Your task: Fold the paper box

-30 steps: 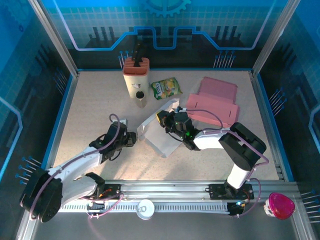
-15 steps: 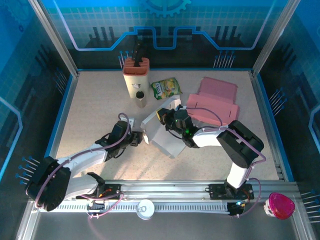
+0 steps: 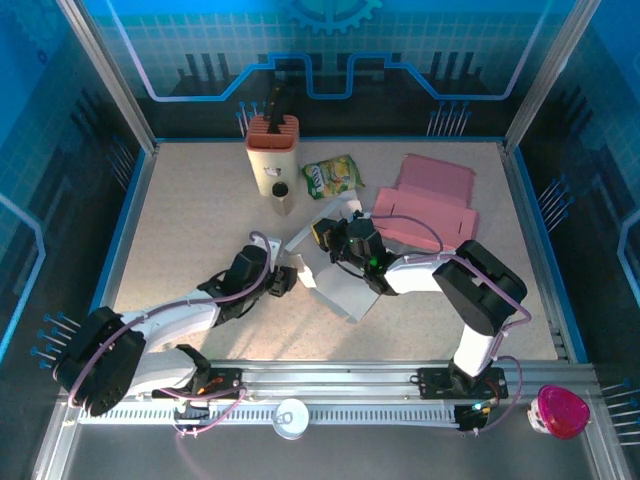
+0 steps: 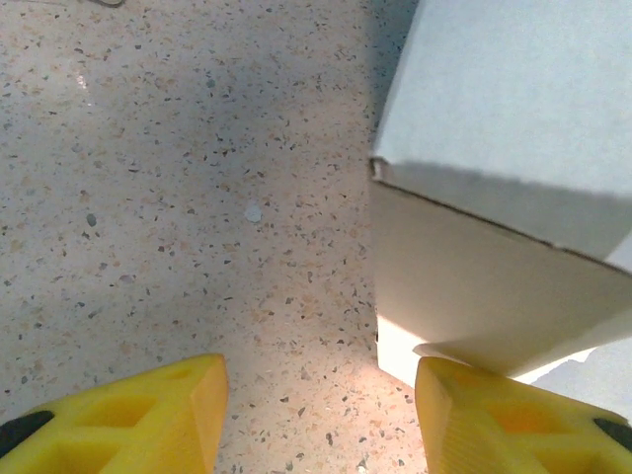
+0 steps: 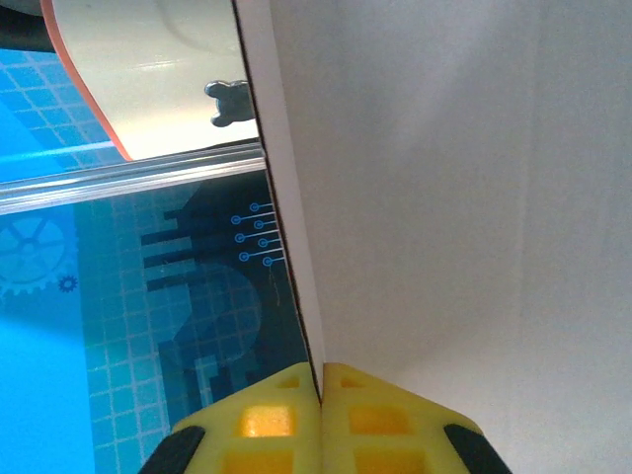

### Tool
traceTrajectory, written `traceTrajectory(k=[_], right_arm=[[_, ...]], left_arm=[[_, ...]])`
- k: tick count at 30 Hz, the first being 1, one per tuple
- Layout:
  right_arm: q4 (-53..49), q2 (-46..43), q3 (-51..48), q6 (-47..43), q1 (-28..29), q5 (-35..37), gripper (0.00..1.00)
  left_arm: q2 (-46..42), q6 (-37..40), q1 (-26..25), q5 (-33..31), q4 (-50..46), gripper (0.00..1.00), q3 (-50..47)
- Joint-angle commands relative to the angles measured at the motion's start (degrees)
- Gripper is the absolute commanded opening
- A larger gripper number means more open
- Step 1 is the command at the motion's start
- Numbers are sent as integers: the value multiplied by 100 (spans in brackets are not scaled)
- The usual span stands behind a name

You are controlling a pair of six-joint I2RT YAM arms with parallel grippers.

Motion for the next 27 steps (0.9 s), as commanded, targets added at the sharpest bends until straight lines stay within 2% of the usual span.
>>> traceTrajectory(k=[1,5,11,20,25,27], right_arm=[[28,21,72,36,14,-38,0],[371,-17,-121,0,42,-10,0],[976,-224,-618,-394,65,54,0],[3110,393,-1291,-243,12,-52,0],[2845,73,-1386,-479,37,70,0],[2548,-68,-1371,-583,-1,50,0]], left_arm=[[171,32,-53,-104,170,53,24],[264,-68,-326,-446,219,57,55],[399,-161,-852,-1189,409,59,11],[614,-457,-1462,-2113,493,60,96],[466,-705,-1709,-2663,483,60,52],[417,-738,-1743,-2654,667,59,-40]])
